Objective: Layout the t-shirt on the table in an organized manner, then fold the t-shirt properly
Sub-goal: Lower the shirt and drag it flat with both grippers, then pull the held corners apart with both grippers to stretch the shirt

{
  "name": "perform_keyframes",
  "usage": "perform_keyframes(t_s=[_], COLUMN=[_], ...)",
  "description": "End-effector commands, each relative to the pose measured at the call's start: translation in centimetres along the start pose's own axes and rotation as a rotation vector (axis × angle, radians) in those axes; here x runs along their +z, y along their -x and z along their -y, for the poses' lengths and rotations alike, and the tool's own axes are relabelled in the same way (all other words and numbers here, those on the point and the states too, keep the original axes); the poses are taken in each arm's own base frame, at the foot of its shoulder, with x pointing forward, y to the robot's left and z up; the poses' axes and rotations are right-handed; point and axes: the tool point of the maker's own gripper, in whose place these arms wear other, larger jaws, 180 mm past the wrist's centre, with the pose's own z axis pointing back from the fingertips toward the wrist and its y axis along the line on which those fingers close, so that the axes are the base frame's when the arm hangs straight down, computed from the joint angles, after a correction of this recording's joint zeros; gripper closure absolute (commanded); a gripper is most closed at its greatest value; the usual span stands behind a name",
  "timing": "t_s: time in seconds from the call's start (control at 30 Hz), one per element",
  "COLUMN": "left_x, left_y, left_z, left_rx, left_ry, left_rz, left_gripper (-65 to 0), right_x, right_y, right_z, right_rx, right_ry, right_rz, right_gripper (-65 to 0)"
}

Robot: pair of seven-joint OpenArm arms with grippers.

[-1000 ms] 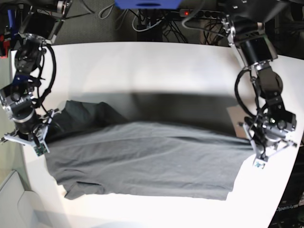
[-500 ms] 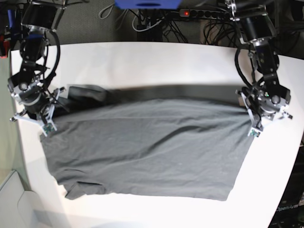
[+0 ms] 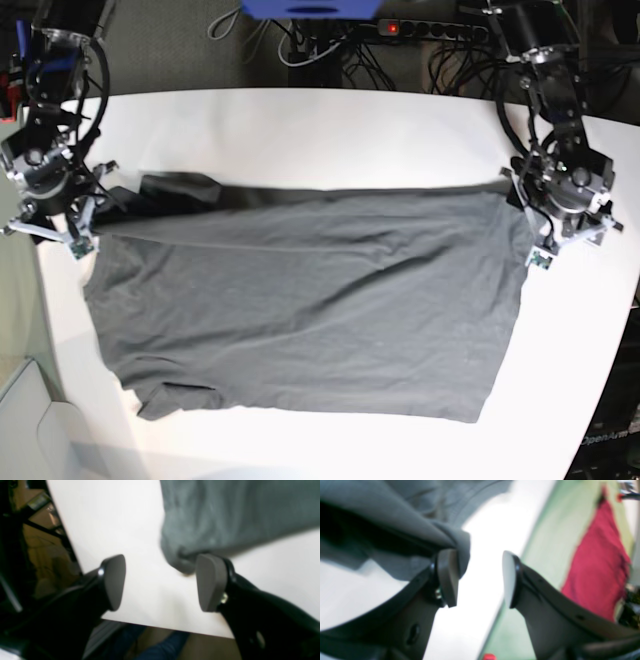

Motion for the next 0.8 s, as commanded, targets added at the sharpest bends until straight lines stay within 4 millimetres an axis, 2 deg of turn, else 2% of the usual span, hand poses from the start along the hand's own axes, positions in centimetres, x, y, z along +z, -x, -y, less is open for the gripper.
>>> perform_keyframes(t_s=[0.0, 0.1, 0.23, 0.4, 0.57, 0.63, 0.7, 0.77], left_x=[0.8, 1.5, 1.5, 1.7, 2.2, 2.3, 2.4, 2.4], left_y=[-0.7, -0.3, 0.5, 1.4, 2.6, 3.1, 3.4, 4.3], left_z=[-1.2, -1.4, -0.9, -0.4, 0.2, 0.5, 0.6, -0.2], left_rx=[0.005, 0.002, -0.008, -0.020, -0.059, -0.092, -0.107, -0.081], left_ry=[-0.041, -0.056, -0.049, -0.040, -0.029, -0.018, -0.017, -0.032], left_rz=[0.027, 0.014, 0.005, -0.011, -0.027, -0.037, -0.045, -0.064], left_gripper=[-42.8, -42.9, -43.0, -43.0, -43.0, -43.0, -43.0, -43.0], right_x=[0.9, 2.0, 2.1, 2.1, 2.7, 3.1, 3.4, 3.8], right_y=[-0.5, 0.4, 1.3, 1.5, 2.9, 3.1, 3.3, 3.0], right_z=[1.2, 0.6, -0.9, -0.8, 1.1, 0.7, -1.1, -2.3], right_rx=[0.010, 0.031, 0.015, 0.009, -0.072, -0.077, -0.065, -0.053], right_ry=[0.043, 0.043, 0.012, 0.018, 0.077, 0.073, 0.037, 0.012], right_rz=[0.017, -0.013, -0.038, -0.042, -0.068, -0.069, -0.071, -0.062], right_gripper=[-29.2, -29.5, -31.0, -37.1, -38.9, -39.2, -39.2, -39.2])
